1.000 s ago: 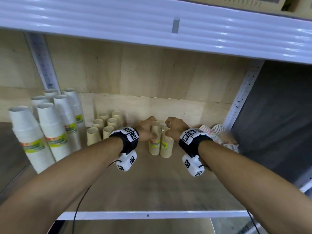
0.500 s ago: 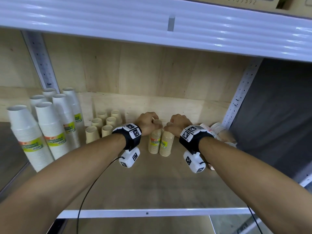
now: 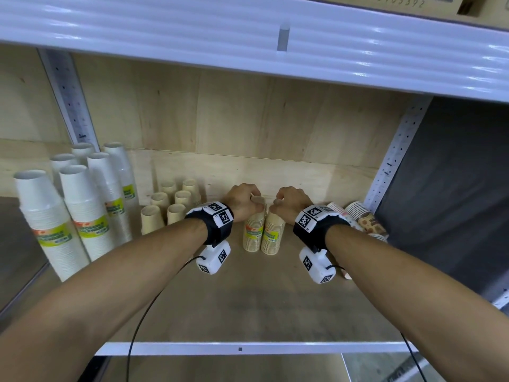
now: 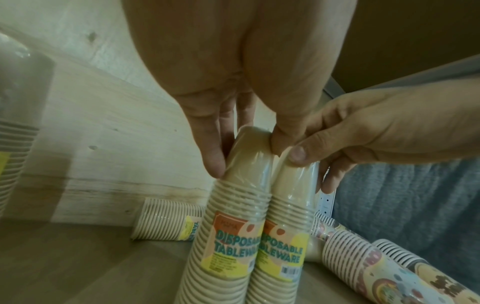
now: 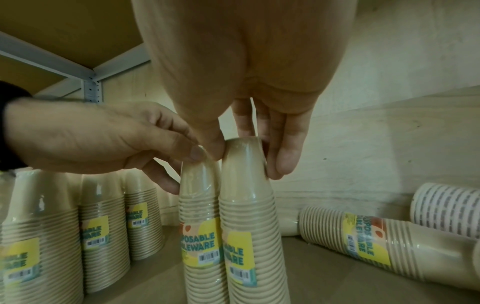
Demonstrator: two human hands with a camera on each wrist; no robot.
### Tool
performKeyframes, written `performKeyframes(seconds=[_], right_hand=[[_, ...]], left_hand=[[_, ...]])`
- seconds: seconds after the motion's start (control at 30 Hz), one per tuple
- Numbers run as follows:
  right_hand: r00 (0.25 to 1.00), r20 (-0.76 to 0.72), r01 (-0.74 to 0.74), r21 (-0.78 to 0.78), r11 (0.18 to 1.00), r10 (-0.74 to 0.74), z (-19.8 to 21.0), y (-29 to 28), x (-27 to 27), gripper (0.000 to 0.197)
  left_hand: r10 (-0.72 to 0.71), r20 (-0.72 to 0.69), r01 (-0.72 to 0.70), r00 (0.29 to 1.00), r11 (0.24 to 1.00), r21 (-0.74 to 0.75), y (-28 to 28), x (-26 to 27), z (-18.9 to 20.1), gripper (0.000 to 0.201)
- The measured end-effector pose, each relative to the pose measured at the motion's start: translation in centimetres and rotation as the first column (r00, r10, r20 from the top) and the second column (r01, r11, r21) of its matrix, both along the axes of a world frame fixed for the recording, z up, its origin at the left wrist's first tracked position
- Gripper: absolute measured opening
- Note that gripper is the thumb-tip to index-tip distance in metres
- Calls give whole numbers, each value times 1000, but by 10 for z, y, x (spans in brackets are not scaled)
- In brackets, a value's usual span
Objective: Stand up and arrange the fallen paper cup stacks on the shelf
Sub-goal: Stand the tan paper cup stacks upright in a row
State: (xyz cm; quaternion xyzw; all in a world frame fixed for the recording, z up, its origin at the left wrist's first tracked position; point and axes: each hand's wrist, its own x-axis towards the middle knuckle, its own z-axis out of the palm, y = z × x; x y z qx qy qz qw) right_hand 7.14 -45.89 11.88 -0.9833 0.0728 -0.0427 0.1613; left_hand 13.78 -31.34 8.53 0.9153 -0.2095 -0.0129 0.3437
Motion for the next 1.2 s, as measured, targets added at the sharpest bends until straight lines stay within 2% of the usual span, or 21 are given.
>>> performKeyframes(seconds=[0.23,0.4,0.53,0.67,0.87,1.0,1.2], right_hand=[[999,-24,-29,21,999,30,6,3,0,31],[992,-70,-111,-39,993,108,17,6,-7,38],[973,-163,-180,-103,978,161,28,17,-9,33],[961,-207,-213,-125,969,185,33,34,-8,29],[899,-314,-328,-25,944,304,39,64,-11,33],[867,-324,-373,83,924,379,40,89,-13,28],[825,-301,-458,144,877,479,37,132,-16,28]], left_hand=[[-39,-35,41,999,997,62,0,-3,16,35],[-83,-45,90,996,981,171,2,-11,31,49],[-87,-67,102,994,959,266,12,-21,44,37],[-46,-186,106,982,938,329,30,-33,57,27],[48,-276,78,960,900,428,66,-50,66,27],[108,-286,47,952,874,484,96,-63,71,29],[210,-282,-37,936,857,513,142,-75,73,29]])
